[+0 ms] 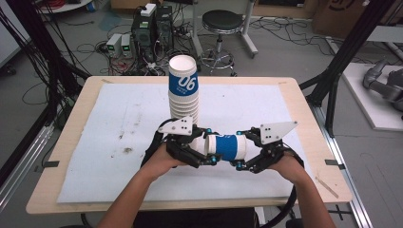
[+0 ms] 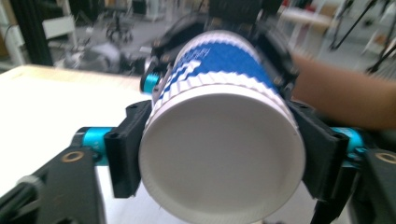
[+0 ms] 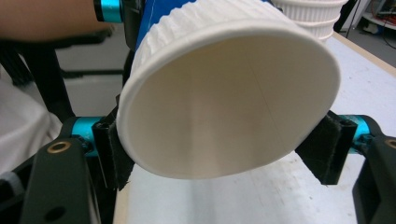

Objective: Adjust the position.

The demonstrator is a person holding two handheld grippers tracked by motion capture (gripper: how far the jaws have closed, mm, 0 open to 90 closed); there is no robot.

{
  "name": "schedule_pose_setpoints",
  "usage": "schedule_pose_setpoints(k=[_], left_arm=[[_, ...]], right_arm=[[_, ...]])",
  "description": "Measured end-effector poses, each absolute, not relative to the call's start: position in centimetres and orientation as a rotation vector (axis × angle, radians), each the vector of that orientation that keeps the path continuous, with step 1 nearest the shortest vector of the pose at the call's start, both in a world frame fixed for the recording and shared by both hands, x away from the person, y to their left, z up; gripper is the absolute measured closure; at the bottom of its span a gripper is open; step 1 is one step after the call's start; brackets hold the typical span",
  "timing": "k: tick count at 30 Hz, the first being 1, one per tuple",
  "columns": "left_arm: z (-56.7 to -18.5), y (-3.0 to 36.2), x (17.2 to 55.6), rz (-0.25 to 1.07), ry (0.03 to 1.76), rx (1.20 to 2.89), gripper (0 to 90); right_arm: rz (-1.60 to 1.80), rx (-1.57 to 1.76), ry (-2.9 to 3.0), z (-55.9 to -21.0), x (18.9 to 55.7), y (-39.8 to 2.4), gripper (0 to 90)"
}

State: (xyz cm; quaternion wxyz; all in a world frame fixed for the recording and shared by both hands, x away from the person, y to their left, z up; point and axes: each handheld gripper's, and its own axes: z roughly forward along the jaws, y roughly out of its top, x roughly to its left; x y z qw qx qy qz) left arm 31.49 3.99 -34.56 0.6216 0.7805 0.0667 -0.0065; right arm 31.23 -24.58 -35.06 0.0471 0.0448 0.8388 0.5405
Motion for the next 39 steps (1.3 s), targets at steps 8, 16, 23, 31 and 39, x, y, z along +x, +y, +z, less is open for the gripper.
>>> schedule_pose_setpoints(k=[8,16,23,31,39], left_arm=[[-34.3,4.0,31.3,0.001,0.112,1.841,28.6],[-35.0,4.6,31.9,-0.083,0.151,1.679,29.8],[-35.4,4.4,31.6,-0.085,0.144,1.715,30.3],[-35.1,3.8,30.8,0.039,0.122,1.894,22.2],[-35.5,3.5,31.2,-0.012,0.099,1.879,29.8]], right_arm=[[1.487,0.093,2.603,-34.1,30.7,-24.4,24.4],[1.662,0.197,2.549,-34.1,30.9,-24.8,18.6],[1.780,0.177,2.522,-33.9,31.0,-25.2,24.6],[1.604,0.129,2.594,-32.9,30.5,-25.0,26.5],[1.592,0.202,2.629,-32.8,30.6,-25.0,21.2]])
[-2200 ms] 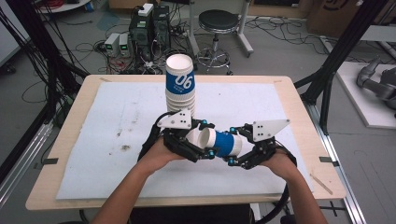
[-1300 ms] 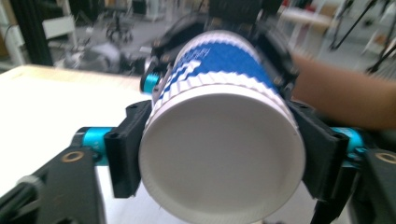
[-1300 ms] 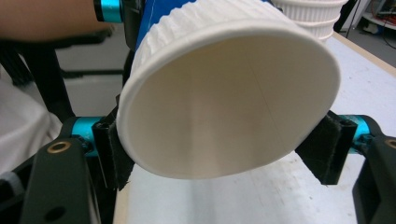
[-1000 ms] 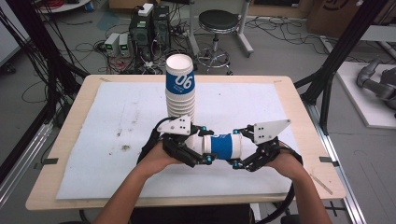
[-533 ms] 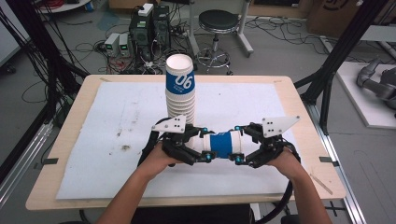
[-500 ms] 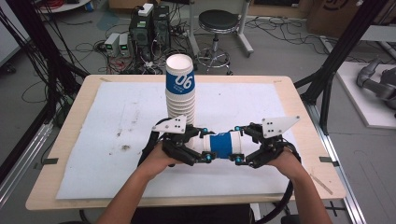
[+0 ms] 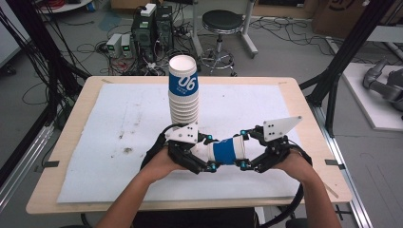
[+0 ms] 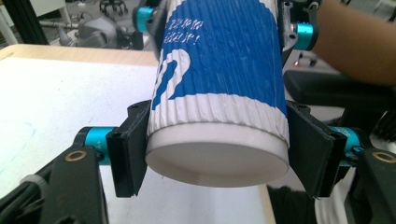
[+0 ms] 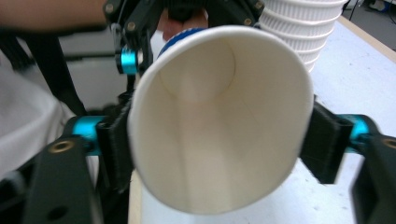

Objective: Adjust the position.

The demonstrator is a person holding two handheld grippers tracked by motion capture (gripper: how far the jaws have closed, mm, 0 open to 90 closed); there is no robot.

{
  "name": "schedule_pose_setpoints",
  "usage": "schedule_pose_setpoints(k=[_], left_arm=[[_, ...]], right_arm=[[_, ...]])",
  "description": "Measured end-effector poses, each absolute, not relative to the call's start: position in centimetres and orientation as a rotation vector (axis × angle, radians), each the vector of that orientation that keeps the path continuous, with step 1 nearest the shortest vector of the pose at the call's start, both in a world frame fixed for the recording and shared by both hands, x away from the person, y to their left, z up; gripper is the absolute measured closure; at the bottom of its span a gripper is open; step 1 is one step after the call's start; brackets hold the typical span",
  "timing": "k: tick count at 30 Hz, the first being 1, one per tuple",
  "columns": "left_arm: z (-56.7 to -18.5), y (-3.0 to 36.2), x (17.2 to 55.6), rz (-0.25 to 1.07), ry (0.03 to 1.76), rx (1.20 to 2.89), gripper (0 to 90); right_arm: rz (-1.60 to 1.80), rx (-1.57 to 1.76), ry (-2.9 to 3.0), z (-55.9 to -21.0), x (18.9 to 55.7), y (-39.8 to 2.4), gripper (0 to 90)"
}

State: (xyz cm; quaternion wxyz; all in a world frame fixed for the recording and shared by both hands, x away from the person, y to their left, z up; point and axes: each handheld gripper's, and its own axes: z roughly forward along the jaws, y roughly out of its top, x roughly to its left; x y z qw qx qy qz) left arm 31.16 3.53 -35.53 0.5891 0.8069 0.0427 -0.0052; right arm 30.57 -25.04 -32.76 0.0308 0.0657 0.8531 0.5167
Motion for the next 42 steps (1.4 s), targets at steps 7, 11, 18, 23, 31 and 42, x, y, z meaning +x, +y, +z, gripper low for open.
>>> schedule_pose_setpoints(k=[7,11,18,23,31,42], left_arm=[[-36.2,4.2,31.4,-0.046,0.151,1.760,30.0],[-36.3,4.0,31.2,-0.036,0.159,1.797,29.3],[-36.3,3.0,30.8,0.067,0.148,1.911,19.5],[-36.5,2.7,30.8,0.033,0.113,1.919,29.8],[-36.2,3.4,31.1,-0.012,0.150,1.771,30.0],[-37.0,2.3,30.8,0.037,0.143,1.915,29.1]], right_arm=[[1.887,0.317,2.492,-33.3,31.3,-25.7,20.2],[1.824,0.272,2.521,-32.9,31.2,-25.7,24.3],[1.648,0.232,2.584,-31.9,30.7,-25.0,26.0],[1.641,0.230,2.580,-31.6,30.4,-24.4,22.9],[1.832,0.309,2.459,-32.4,30.7,-24.3,16.6],[1.769,0.242,2.524,-32.0,30.8,-23.9,24.2]])
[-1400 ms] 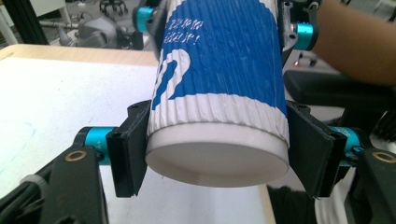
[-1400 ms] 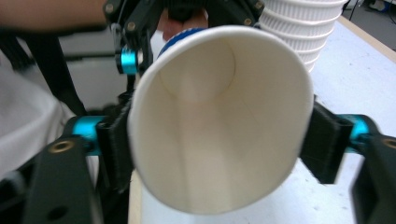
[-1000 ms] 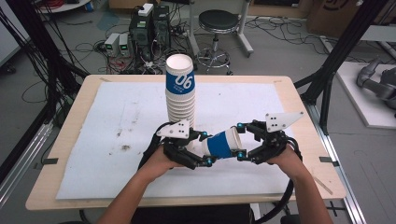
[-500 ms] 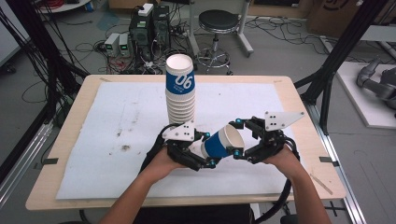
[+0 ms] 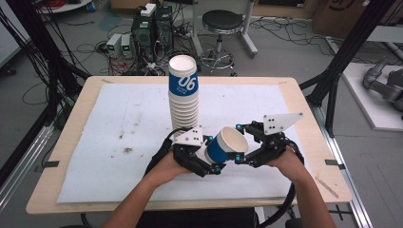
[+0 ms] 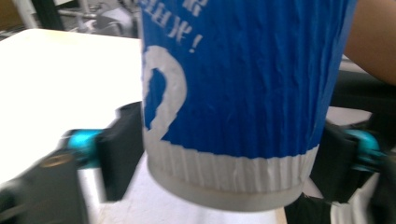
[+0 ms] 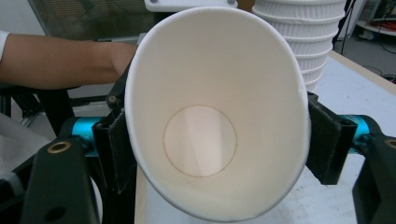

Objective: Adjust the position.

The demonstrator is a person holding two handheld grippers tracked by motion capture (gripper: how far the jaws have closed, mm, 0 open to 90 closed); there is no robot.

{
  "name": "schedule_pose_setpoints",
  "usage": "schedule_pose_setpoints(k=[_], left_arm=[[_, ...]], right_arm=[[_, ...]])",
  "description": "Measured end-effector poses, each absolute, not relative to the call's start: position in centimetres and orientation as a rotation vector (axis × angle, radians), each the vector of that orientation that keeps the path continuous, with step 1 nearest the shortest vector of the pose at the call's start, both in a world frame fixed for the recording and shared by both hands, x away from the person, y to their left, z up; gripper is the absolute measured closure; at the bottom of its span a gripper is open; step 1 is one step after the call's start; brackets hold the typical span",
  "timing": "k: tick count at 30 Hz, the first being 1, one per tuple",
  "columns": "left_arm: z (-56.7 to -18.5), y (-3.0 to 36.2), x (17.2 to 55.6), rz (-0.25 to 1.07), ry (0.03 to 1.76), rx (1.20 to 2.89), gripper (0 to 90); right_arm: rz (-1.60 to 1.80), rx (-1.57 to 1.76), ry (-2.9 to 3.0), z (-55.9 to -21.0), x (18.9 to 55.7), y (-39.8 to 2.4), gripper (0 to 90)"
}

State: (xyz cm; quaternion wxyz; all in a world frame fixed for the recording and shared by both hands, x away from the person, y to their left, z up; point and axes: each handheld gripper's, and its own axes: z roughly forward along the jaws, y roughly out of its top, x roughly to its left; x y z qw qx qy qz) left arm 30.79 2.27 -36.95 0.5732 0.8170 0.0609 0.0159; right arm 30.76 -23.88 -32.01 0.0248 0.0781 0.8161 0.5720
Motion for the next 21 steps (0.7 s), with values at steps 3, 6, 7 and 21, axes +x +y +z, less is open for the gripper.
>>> schedule_pose_setpoints(k=[3,6,7,21], left_arm=[[-37.0,2.3,30.8,0.032,0.136,1.900,31.1],[-37.0,2.4,30.9,0.016,0.151,1.853,31.1],[-36.9,2.5,30.9,0.016,0.156,1.837,31.1],[-37.3,2.6,30.9,0.018,0.208,1.671,31.1]], right_arm=[[1.784,0.250,2.510,-31.9,30.6,-23.8,22.8],[1.868,0.304,2.461,-32.1,30.7,-23.8,18.8],[1.893,0.318,2.441,-32.2,30.7,-23.7,18.1],[2.169,0.400,2.262,-33.3,31.0,-22.6,22.8]])
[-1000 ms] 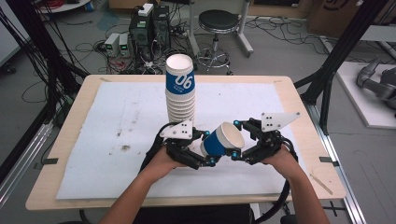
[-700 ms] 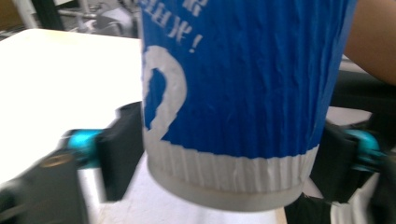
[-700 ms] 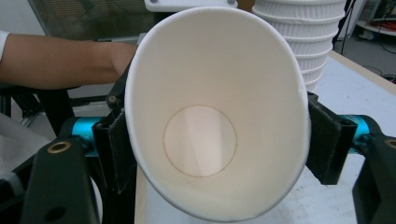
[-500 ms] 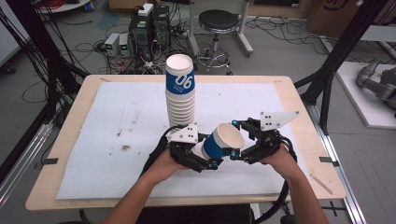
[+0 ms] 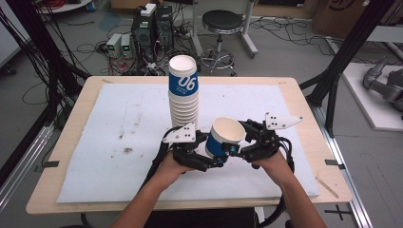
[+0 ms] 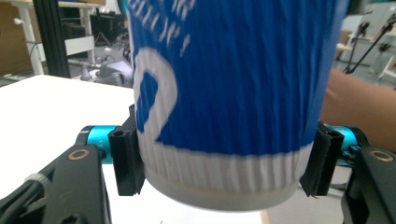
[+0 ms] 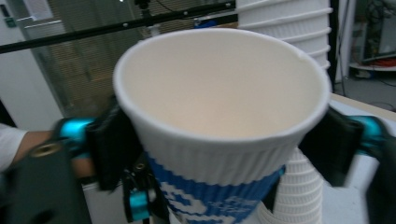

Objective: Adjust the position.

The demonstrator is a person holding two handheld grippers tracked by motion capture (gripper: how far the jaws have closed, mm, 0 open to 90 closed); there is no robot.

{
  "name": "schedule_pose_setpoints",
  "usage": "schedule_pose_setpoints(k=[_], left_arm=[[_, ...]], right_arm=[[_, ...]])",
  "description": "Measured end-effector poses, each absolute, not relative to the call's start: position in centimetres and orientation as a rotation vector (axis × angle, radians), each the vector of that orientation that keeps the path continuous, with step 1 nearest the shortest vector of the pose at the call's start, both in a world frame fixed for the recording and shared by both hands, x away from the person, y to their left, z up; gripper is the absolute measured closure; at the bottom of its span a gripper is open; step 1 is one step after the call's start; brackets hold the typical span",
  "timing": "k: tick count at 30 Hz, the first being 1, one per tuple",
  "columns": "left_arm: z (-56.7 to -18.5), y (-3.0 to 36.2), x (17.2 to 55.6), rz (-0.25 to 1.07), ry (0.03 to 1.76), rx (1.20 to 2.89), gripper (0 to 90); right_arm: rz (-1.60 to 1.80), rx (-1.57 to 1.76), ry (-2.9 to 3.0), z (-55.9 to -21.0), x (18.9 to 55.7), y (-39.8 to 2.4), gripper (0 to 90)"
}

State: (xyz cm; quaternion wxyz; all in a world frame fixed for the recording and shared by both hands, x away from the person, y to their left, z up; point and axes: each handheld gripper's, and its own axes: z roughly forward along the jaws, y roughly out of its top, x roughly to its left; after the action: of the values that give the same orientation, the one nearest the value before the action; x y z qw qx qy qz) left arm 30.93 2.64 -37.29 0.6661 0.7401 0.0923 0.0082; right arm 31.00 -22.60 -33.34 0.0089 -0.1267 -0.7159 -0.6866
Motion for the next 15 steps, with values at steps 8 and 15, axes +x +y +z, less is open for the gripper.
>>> schedule_pose_setpoints(k=[8,15], left_arm=[[-37.3,2.4,30.4,0.072,0.228,1.742,26.2],[-37.1,3.9,29.8,0.112,0.256,1.744,21.1]], right_arm=[[-2.107,-0.346,-2.377,-32.9,30.6,-22.7,27.6],[-2.092,-0.351,-2.487,-31.9,30.5,-23.9,28.2]])
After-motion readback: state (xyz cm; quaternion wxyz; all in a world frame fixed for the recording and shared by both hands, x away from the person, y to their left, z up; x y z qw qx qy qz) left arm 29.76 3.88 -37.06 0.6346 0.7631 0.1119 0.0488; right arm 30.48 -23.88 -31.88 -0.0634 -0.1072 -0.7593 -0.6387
